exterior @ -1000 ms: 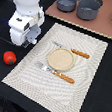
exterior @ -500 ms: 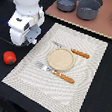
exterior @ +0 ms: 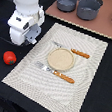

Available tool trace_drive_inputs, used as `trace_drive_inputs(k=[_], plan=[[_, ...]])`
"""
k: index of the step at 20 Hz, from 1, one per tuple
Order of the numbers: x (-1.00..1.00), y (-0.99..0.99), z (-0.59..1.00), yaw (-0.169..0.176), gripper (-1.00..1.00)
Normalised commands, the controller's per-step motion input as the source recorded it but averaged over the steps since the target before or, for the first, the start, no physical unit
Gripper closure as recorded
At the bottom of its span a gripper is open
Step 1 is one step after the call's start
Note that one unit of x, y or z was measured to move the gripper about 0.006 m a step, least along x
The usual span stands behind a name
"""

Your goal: Place the pan onto the stove and place the fish and sausage into the pan.

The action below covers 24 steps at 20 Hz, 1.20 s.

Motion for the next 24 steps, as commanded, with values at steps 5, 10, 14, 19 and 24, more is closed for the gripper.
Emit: trace_drive_inputs(k=[5,10,14,19,24], plan=[[0.37,0.95,0.99,-0.012,1.0],[0.29,1.0,0.82,0.0,1.0],[0.31,1.0,0.58,0.0,1.0],[0.25,1.0,0.14,0.0,1.0],[0.2,1.0,0.0,0.0,1.0]])
